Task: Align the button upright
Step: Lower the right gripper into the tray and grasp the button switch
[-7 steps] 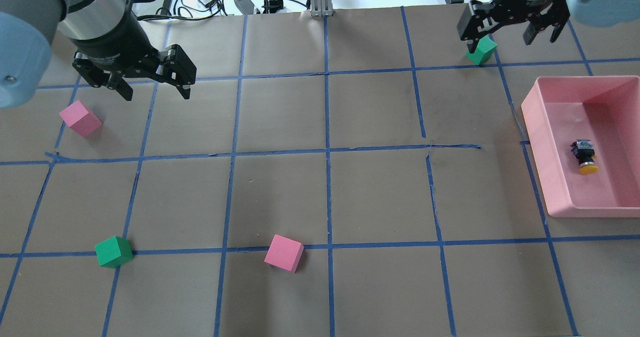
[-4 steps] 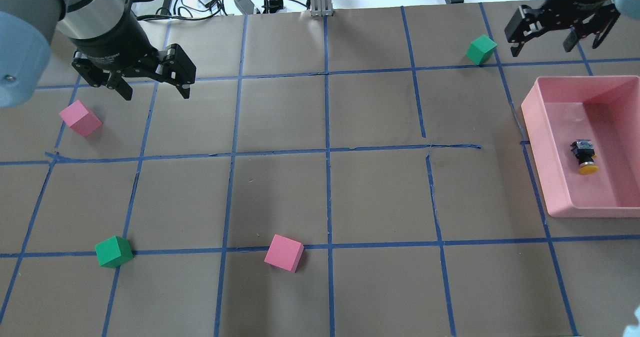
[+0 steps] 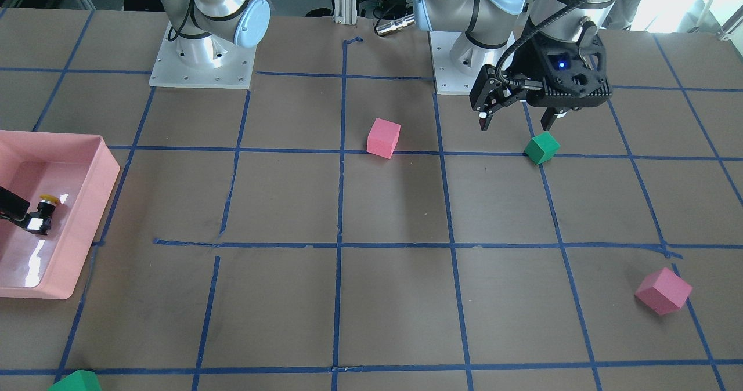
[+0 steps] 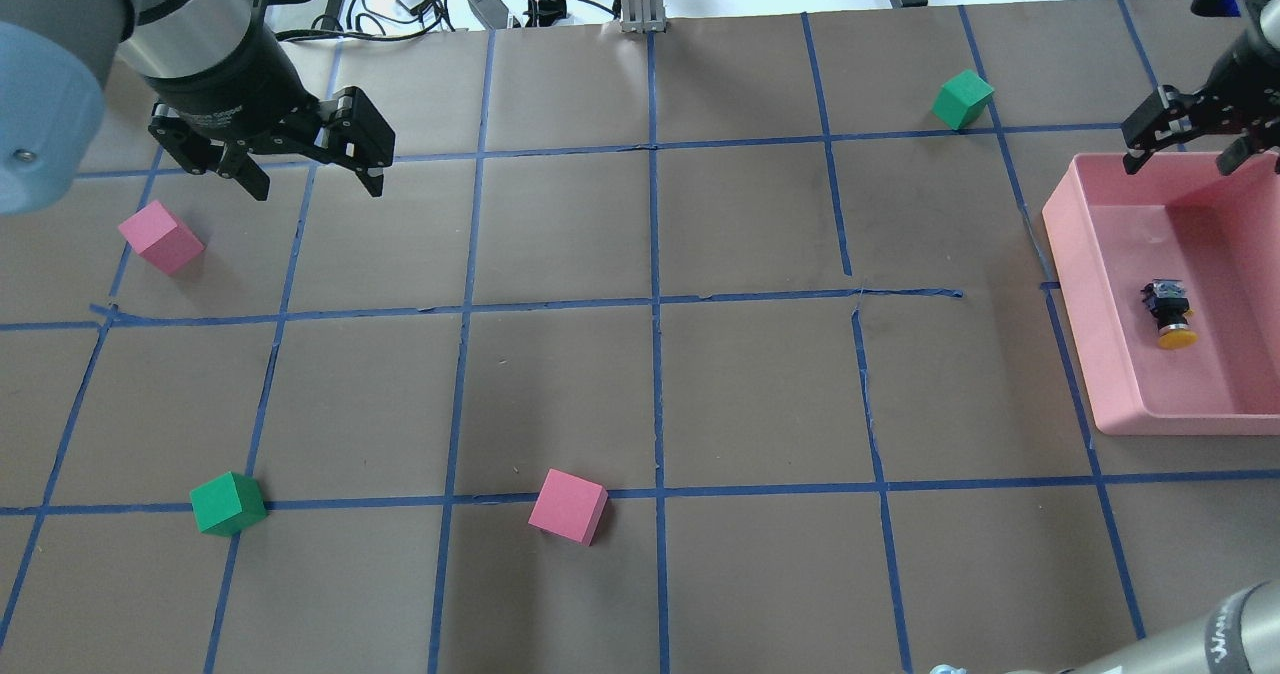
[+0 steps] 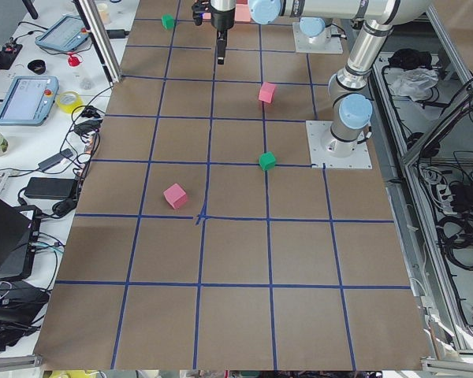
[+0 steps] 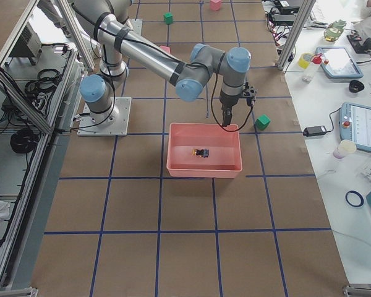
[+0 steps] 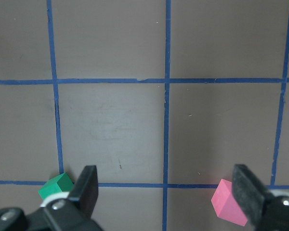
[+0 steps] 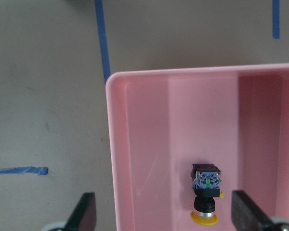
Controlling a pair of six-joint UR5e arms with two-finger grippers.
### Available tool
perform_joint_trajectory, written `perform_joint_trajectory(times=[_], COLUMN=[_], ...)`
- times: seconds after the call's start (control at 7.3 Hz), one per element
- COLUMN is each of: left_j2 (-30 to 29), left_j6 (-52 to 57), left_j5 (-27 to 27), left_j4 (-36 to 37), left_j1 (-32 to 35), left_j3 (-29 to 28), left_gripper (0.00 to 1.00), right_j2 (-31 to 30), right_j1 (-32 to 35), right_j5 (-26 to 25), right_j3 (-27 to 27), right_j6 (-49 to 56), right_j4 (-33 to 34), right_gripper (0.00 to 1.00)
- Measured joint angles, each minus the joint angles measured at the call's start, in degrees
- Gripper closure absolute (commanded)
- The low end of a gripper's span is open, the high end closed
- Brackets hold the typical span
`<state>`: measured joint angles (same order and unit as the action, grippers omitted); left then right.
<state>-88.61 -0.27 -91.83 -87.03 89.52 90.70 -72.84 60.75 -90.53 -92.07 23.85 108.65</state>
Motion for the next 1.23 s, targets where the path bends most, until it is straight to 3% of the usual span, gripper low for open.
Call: perform_joint_trajectory(times=[0.68,1.23], left_j2=[-0.3,-0.1], left_j6=[0.1,0.0], left_j5=[1.1,0.7], left_j4=[0.4,0.4], left_j1=[-0.2,0.0], left_j3=[0.1,0.1], left_gripper=[0.00,0.00], right_j2=[2.6,3.2], right_j1=[-5.3,-7.6], right_j5=[-0.2,-0.2], right_j3=[-13.6,-16.0], right_j6=[3.8,7.3], right_j4=[16.0,17.2], right_gripper=[0.00,0.00])
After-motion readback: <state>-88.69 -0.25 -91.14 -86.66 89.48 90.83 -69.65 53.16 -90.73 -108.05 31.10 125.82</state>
